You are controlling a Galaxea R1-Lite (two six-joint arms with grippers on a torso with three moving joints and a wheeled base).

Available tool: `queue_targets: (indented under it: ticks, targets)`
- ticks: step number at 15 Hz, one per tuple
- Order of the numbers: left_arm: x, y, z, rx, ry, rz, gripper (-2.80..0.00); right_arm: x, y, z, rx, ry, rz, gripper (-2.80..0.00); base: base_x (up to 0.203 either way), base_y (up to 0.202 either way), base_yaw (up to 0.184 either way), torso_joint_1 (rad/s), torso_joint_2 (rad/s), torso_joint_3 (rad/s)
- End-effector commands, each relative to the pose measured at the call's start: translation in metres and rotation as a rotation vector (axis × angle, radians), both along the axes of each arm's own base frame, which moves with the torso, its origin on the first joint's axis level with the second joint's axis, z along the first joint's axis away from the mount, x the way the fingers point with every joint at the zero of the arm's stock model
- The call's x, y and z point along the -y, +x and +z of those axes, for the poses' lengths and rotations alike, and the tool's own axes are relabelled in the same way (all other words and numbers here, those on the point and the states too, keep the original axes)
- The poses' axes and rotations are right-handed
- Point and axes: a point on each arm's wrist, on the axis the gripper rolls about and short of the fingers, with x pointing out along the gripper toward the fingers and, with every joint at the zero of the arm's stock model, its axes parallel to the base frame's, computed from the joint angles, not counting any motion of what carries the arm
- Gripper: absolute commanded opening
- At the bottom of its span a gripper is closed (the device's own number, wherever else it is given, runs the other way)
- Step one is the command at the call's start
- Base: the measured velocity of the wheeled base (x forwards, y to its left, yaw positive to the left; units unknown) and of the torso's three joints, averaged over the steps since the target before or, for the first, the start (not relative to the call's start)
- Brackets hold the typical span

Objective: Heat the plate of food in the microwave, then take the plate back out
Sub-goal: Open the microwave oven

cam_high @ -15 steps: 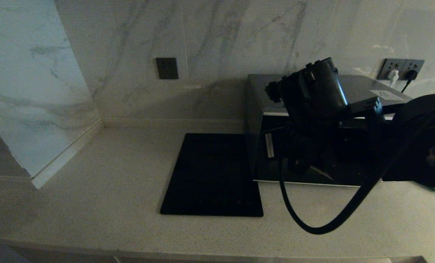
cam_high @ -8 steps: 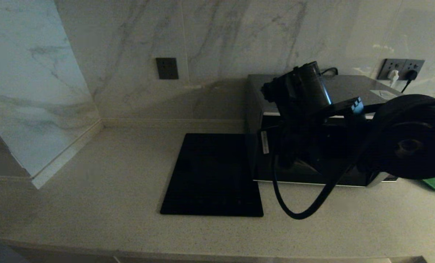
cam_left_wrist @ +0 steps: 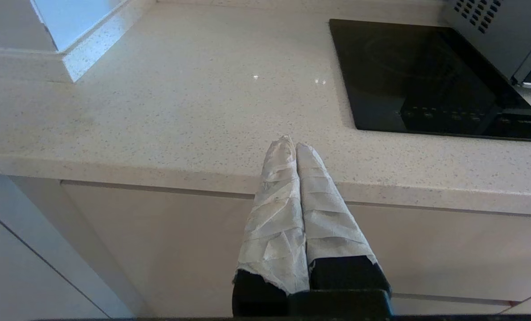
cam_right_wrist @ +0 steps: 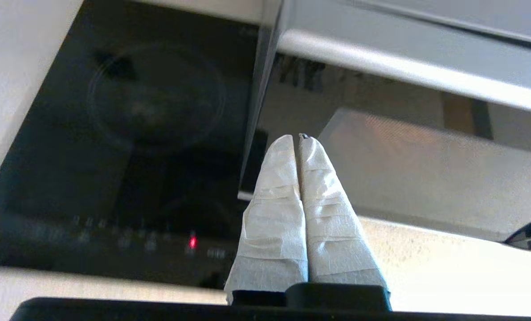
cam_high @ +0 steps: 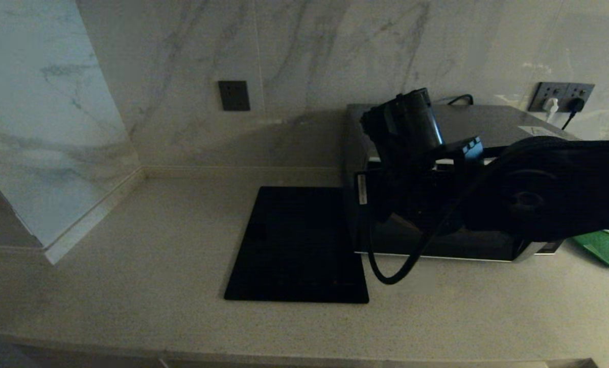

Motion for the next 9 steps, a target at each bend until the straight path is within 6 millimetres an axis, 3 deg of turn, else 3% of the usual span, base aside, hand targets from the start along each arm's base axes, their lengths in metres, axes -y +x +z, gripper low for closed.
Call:
queue_targets:
  ticks: [1,9]
  targets:
    - [0.0000,0.0001,0.0001,-0.001,-0.001,0.001,-2.80,-0.0042,0.0081,-0.0060,0.004,-0.006,-0.021,-2.80,0.000,0.000,0.000,0.000,0.00,0.000]
    - [0.0000,0.0000,0.0000,0.000,-0.001,0.002,-2.80,-0.0038,0.0133,-0.0030,0.019,0.005,-0.038,-2.80,0.000,0.000,0.000,0.000,0.00,0.000]
